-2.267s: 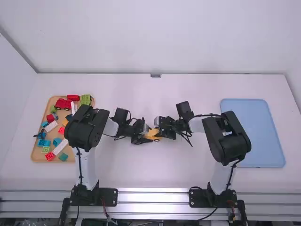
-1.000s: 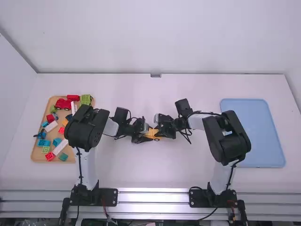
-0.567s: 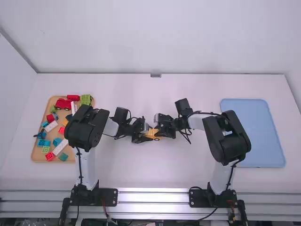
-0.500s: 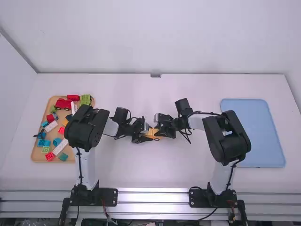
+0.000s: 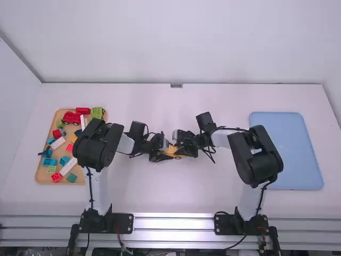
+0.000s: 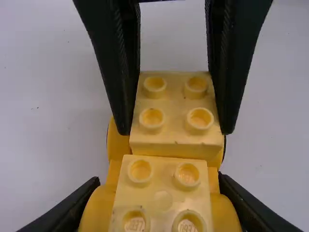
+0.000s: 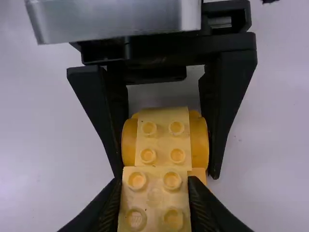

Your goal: Assemble lego blocks to make yellow taxi

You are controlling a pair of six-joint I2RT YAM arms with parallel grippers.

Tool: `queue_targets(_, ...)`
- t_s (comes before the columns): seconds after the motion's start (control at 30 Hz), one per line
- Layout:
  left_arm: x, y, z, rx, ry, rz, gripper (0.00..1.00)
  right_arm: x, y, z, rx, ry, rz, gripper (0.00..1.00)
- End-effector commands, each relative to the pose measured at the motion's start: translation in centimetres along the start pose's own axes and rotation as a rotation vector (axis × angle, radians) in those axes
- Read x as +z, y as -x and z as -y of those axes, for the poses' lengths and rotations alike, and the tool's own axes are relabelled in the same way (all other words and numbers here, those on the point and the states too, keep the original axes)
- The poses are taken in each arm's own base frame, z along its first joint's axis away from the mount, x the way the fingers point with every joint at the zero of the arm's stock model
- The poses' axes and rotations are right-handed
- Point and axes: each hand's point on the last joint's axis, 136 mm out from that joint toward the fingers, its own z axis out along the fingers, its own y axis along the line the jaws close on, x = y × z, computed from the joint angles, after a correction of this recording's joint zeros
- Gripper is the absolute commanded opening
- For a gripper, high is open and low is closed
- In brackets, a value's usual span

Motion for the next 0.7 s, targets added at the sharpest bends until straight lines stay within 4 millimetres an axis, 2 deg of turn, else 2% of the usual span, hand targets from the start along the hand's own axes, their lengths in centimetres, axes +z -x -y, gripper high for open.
queue_targets(0.0,0.3,-0.7,0.2,-0.026,-0.007,-0.016,0.5,0.5,0.2,0.0,-0.007,0.007,-0.007,0.4)
queue_targets(0.3,0.3,-0.7,0.2,-0.027,-0.006,-0.017,0.5,-0.3,0.7,0.7,0.029,-0.002,0.055,0.45)
queue_targets(0.43,0.3,-0.7,0.2,-0.026,-0.006,-0.016,0.5,-0.7,0.3,0.9,0.047,-0.009,0.05,0.45)
queue_targets(0.67,0.3,-0.7,0.2,-0.026,-0.006,-0.016,0.5,-0.1,-0.5,0.6,0.003,-0.013,-0.016,0.27)
